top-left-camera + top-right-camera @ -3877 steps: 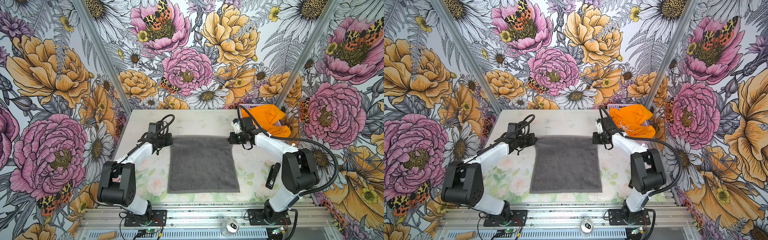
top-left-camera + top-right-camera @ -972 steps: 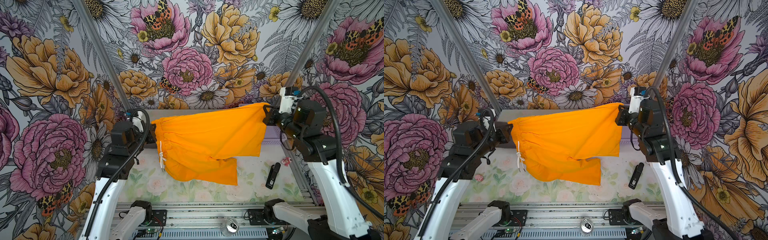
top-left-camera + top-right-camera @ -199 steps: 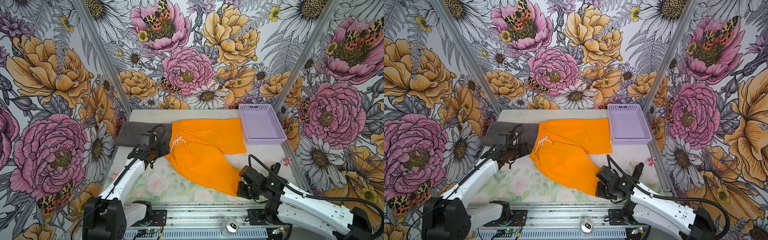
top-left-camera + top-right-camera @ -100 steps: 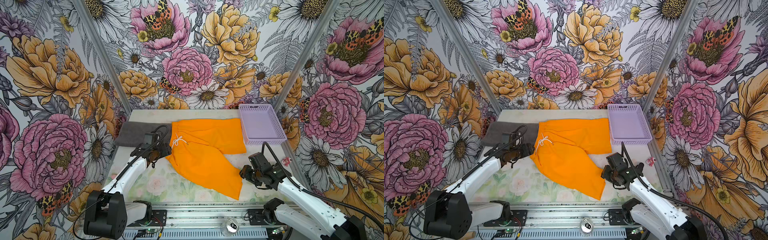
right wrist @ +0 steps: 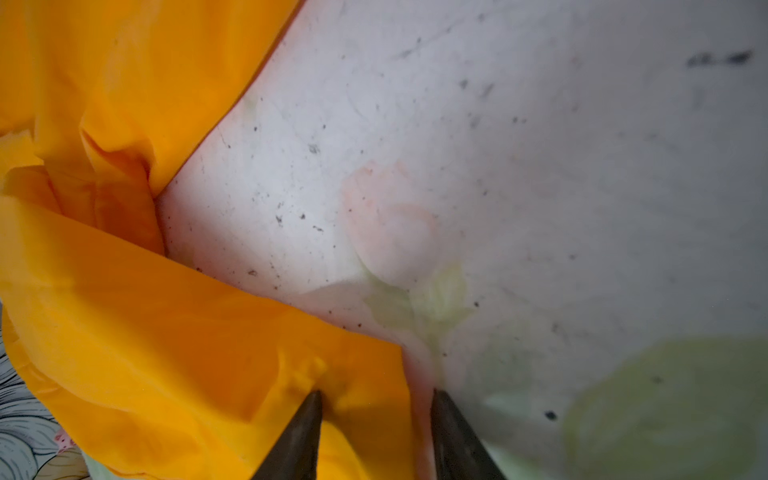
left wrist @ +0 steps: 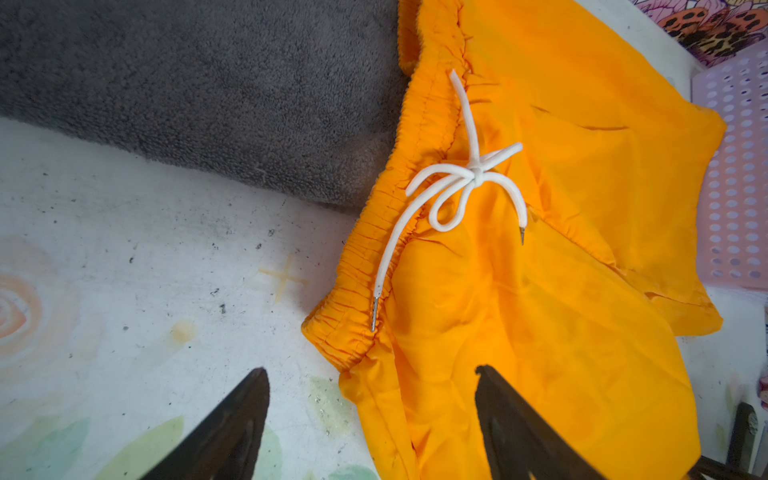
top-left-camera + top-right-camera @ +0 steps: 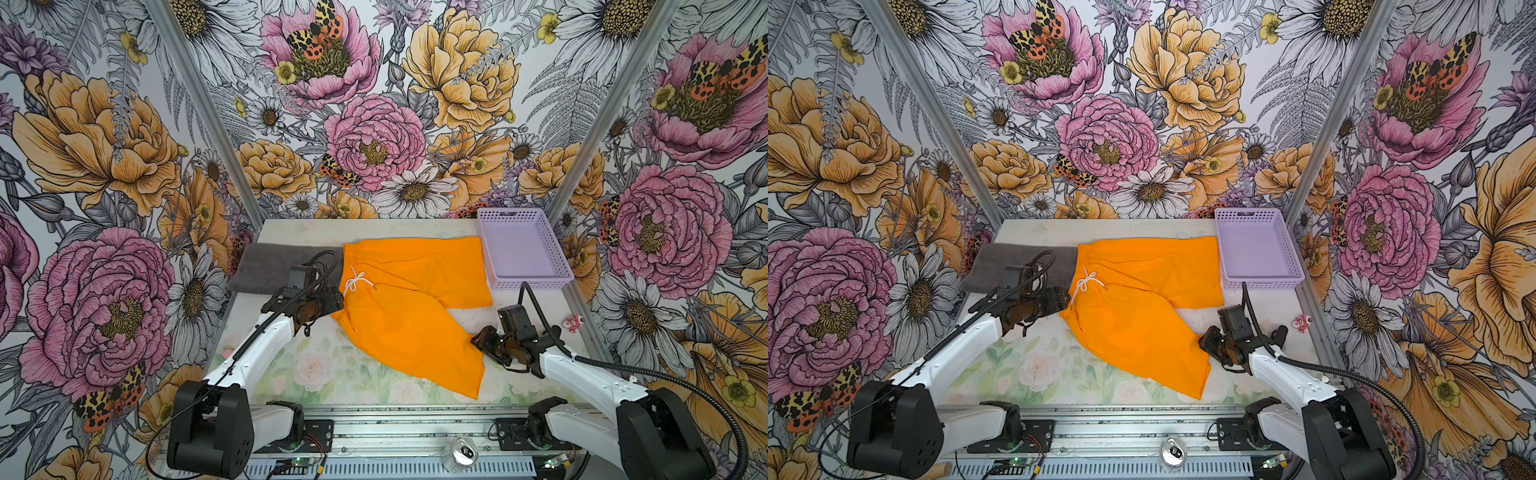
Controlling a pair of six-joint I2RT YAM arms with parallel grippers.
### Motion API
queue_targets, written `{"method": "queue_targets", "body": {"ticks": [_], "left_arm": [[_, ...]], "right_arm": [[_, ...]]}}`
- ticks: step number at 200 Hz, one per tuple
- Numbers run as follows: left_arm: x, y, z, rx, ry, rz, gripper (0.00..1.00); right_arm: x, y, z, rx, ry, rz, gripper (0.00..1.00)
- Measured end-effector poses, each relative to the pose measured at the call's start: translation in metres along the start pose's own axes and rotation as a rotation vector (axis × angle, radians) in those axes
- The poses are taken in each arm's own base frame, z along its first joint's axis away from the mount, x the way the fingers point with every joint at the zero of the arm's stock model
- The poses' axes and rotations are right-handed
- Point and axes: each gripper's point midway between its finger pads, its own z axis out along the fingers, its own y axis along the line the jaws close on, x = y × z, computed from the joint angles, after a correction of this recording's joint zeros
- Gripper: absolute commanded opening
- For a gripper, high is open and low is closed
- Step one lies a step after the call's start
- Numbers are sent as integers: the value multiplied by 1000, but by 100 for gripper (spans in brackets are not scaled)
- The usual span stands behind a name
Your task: Fold and stack the mixed laundry pile
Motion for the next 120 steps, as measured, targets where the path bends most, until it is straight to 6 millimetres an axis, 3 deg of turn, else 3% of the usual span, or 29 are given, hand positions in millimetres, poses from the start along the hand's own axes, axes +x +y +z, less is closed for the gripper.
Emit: {"method": "queue_targets", "body": {"ticks": [34, 64, 120], "left_arm": [[0, 0, 0, 0, 0, 0, 79], [0, 0, 0, 1, -1, 0, 79], [-1, -1, -2, 4, -8, 1, 79]], "right_arm": [[-3, 2, 2, -33, -22, 17, 21], [-10, 4, -15, -35, -79, -15, 0], [-27, 28, -70, -31, -174, -128, 0]]}}
